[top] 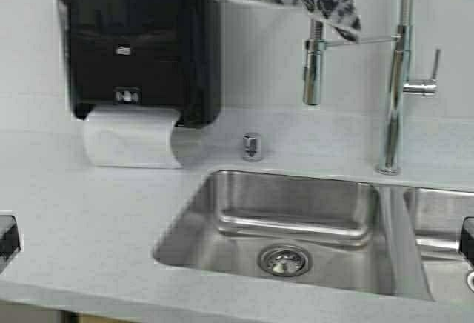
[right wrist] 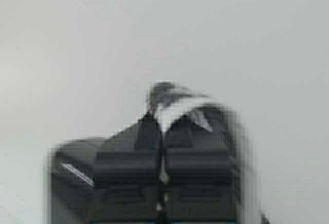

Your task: Get the cloth and wipe up the spill under the wine glass

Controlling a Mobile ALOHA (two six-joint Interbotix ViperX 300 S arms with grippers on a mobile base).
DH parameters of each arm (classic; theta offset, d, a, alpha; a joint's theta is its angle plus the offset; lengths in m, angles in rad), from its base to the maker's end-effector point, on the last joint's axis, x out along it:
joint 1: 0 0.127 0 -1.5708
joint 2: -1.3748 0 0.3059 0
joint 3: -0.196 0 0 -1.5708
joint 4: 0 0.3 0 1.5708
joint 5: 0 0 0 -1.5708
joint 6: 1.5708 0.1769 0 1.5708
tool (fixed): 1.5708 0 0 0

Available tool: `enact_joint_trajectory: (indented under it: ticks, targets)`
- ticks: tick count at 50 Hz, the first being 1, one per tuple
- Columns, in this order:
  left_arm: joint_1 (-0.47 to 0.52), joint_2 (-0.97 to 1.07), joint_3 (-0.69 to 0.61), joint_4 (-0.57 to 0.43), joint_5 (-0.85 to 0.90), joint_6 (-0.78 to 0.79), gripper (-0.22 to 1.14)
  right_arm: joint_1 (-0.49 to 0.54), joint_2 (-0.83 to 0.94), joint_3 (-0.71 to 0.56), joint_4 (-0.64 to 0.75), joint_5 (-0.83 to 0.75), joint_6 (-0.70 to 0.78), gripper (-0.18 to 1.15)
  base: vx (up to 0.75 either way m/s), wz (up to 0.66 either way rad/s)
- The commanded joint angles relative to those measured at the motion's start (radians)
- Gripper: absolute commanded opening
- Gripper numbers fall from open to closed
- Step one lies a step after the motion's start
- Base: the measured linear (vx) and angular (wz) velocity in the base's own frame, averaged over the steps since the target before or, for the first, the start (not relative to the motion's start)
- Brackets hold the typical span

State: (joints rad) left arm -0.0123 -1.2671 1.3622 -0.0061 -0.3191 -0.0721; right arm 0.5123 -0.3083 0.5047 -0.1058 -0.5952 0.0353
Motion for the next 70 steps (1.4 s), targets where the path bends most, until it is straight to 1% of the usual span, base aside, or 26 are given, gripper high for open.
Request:
enact_joint_trajectory:
  ticks: [1, 10, 17, 27, 37, 51, 62, 70]
  targets:
    - [0.003, 0.017, -0.011, 0.0, -0.003, -0.002, 0.02, 0.043, -0.055, -0.032, -0.002, 0.071, 0.003, 0.06, -0.06, 0.18]
    - [0.003, 0.017, -0.011, 0.0, -0.002, -0.002, 0.02, 0.075, -0.071, -0.009, 0.0, 0.137, 0.006, 0.06, -0.07, 0.19]
    - [0.003, 0.015, -0.011, -0.002, -0.002, -0.003, 0.02, 0.106, -0.112, 0.058, 0.003, 0.164, 0.008, 0.06, -0.1, 0.24]
    - [0.003, 0.015, -0.015, -0.002, -0.002, -0.008, 0.02, 0.106, -0.16, 0.121, 0.003, 0.163, 0.002, 0.06, -0.15, 0.31]
    - [0.002, 0.018, -0.015, -0.002, 0.009, -0.011, 0.02, 0.106, -0.156, 0.172, -0.002, 0.158, 0.002, 0.06, -0.16, 0.35]
    - [0.003, 0.046, -0.02, -0.002, 0.015, -0.031, 0.02, 0.106, -0.156, 0.253, 0.003, 0.083, 0.006, 0.06, -0.15, 0.4]
    - [0.002, 0.058, -0.021, -0.002, 0.023, -0.069, 0.02, 0.106, -0.16, 0.267, 0.008, 0.083, 0.003, 0.06, -0.12, 0.58]
    - [0.002, 0.061, -0.029, -0.002, 0.04, -0.064, 0.02, 0.081, -0.16, 0.272, 0.015, 0.083, 0.003, 0.06, -0.12, 0.67]
